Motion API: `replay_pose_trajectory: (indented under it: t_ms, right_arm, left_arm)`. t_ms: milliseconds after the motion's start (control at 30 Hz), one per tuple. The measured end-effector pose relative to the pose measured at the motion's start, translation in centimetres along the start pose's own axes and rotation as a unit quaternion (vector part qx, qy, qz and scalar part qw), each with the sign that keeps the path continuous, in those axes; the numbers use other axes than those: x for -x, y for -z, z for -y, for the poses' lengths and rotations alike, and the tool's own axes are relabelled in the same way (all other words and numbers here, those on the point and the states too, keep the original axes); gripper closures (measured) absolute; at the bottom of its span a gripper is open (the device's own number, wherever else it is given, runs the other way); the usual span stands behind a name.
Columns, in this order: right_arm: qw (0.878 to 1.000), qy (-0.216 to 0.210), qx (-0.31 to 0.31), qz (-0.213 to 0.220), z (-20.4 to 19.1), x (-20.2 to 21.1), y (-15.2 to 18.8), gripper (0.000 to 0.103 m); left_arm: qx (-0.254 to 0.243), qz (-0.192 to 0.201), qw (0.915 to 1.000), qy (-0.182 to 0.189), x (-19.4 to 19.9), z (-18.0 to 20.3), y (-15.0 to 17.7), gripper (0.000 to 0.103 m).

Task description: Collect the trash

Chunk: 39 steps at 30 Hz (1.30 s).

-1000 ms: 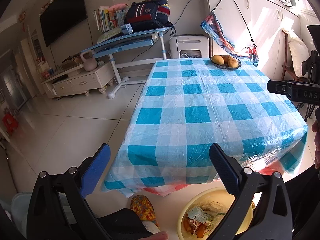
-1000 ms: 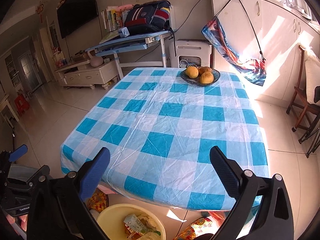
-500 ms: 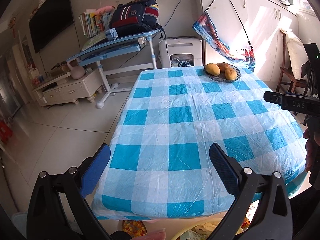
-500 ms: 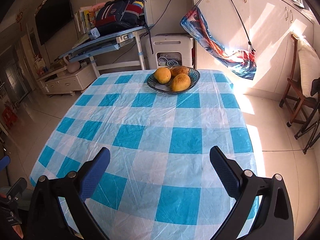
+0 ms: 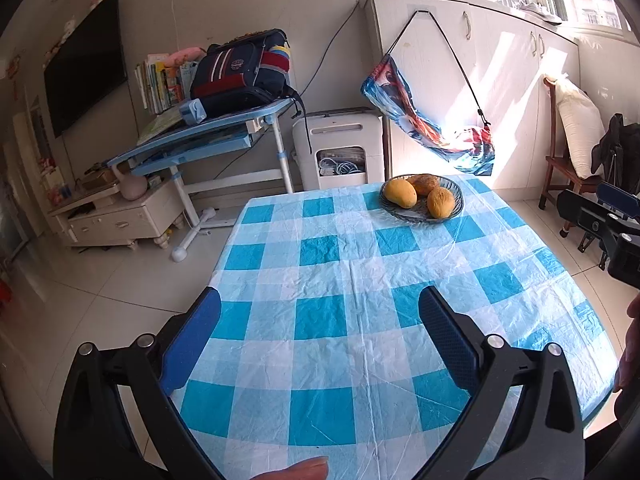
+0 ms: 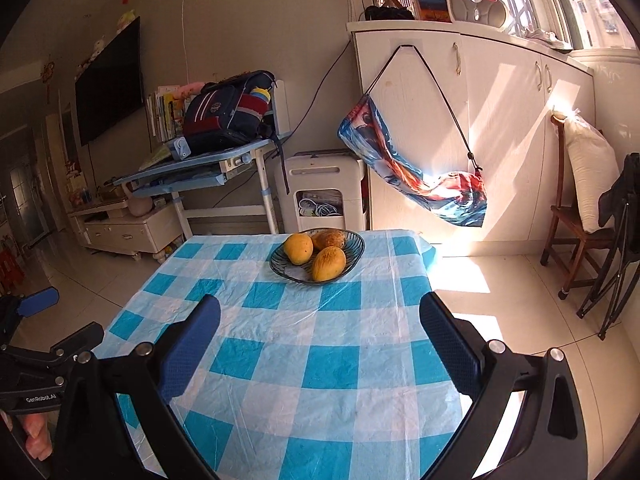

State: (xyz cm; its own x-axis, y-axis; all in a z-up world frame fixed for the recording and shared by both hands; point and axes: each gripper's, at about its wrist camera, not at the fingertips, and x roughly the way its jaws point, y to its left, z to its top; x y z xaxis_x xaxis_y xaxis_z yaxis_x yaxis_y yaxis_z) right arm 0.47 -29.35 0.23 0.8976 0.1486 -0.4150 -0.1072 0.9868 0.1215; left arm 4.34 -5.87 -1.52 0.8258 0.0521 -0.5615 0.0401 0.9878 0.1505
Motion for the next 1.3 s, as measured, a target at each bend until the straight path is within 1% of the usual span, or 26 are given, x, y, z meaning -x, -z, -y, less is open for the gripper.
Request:
replay_pose_trajectory:
  t_ms: [100, 200, 400, 667, 800, 1100, 1233, 1300]
  right_arm:
    - [1.000, 0.000, 0.009, -0.004, -0.3, -0.6, 0.0, 0.008]
    - [1.000, -0.003, 0.002, -0.014, -0.2, -1.4, 0.1, 0.008]
    - [0.999, -0.010, 0.000, -0.042, -0.5, -2.9, 0.4, 0.008]
    - [0.998, -0.008, -0.006, -0.054, 0.1, -3.6, 0.6, 0.008]
    - [0.998, -0.006, -0.007, -0.063, 0.3, -4.1, 0.7, 0.008]
    - [0.996, -0.004, -0.010, -0.085, 1.0, -5.8, 0.9, 0.008]
    - [0.995, -0.002, -0.010, -0.097, 1.4, -6.9, 1.1, 0.008]
    - [0.993, -0.003, -0.012, -0.115, 1.7, -7.8, 1.4, 0.008]
  left_arm:
    - [0.009, -0.013, 0.9998, 0.008, -0.6, 0.0, 0.1, 0.007]
    - [0.002, -0.010, 0.9999, -0.002, -0.9, 0.1, 0.1, 0.007]
    - [0.014, -0.023, 0.9996, -0.004, -2.0, -0.2, 0.0, 0.007]
    - [0.012, -0.031, 0.9994, -0.012, -3.2, 0.2, -0.2, 0.007]
    - [0.015, -0.036, 0.9992, -0.011, -3.8, 0.3, -0.3, 0.007]
    - [0.029, -0.053, 0.9982, 0.004, -5.8, 0.5, -0.8, 0.007]
    - [0.042, -0.044, 0.9976, 0.033, -6.7, 0.7, -0.8, 0.007]
    - [0.041, -0.043, 0.9972, 0.044, -7.3, 0.8, -0.9, 0.007]
